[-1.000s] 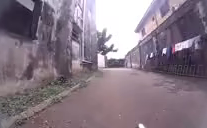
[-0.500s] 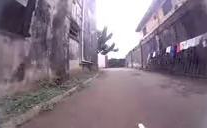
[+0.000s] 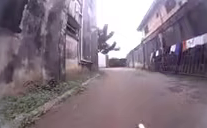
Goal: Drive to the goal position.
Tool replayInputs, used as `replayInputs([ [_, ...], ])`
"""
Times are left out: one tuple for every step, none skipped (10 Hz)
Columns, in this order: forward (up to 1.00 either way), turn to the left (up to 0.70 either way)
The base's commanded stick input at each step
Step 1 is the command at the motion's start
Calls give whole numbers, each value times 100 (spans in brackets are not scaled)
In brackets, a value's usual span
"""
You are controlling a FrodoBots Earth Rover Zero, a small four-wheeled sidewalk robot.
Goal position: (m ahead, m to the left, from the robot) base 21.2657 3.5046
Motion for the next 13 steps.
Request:
replayInputs([
  [70, -35],
  [70, -35],
  [70, -25],
  [70, -7],
  [70, 0],
  [70, 0],
  [70, 0],
  [70, 0],
  [70, 0],
  [70, 0],
  [70, 0],
  [70, 0],
  [70, 0],
])
